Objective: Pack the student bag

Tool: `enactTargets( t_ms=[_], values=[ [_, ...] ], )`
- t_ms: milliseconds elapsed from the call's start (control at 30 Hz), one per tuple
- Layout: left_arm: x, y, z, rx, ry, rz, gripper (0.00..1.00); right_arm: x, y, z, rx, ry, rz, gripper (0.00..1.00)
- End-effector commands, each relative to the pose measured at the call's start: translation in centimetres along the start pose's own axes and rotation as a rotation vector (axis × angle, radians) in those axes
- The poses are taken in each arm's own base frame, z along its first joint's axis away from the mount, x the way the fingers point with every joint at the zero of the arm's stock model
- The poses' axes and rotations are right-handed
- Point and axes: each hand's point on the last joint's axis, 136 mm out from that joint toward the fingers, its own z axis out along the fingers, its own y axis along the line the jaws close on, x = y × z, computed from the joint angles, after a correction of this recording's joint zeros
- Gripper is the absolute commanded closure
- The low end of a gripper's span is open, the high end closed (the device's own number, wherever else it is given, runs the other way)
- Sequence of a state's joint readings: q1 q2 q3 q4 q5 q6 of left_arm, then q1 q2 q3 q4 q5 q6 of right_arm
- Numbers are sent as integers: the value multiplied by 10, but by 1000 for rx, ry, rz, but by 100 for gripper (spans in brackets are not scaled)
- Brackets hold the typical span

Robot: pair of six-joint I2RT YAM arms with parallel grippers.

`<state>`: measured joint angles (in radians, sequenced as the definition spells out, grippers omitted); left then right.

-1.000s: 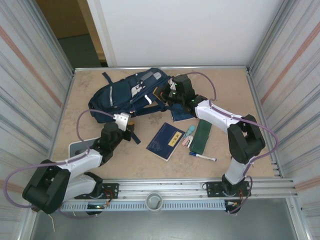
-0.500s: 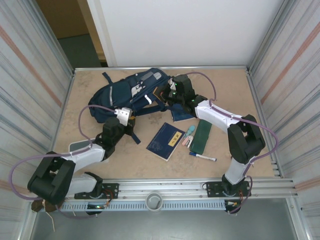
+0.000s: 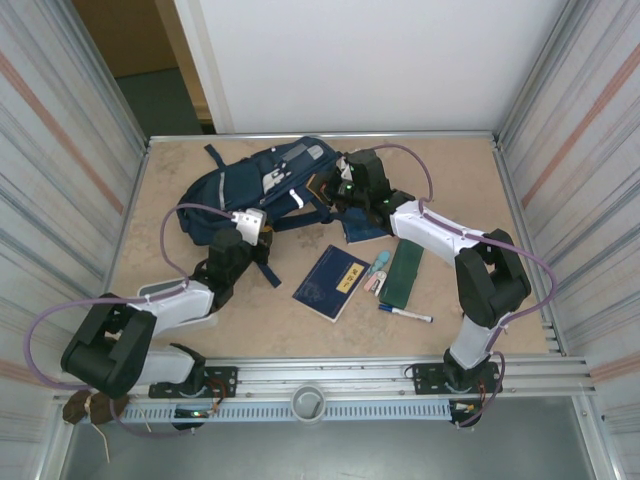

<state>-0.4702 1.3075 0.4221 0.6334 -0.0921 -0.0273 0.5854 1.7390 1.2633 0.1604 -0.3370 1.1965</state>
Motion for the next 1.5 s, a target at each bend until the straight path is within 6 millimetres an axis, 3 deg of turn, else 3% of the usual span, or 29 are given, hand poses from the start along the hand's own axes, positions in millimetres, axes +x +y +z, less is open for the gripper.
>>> enactTargets(
  t_ms=[0, 167, 567, 833, 1033, 1233, 1367, 1467],
  values=[
    [-24, 9, 1, -39, -68, -13, 85, -4, 36, -13, -105, -34, -58, 100],
    [-23, 18, -9, -70, -81, -46, 100, -8, 18, -15, -52, -58, -89, 100],
    [11, 46, -26, -101, 21, -145, 100, -34, -16, -23, 33, -109, -83, 100],
    [26, 44, -31, -50, 77, -205, 100, -56, -41, -32, 103, -111, -110, 100],
    [24, 18, -27, 74, 132, -216, 100, -79, -66, -34, 161, -74, -123, 100],
    [4, -26, -18, 210, 152, -213, 100, -103, -87, -31, 232, -17, -170, 82],
    [0, -48, -7, 259, 178, -213, 100, -120, -101, -55, 303, -13, -185, 60],
    [3, -62, -4, 283, 201, -203, 100, -107, -104, -75, 317, -13, -178, 46]
  ],
)
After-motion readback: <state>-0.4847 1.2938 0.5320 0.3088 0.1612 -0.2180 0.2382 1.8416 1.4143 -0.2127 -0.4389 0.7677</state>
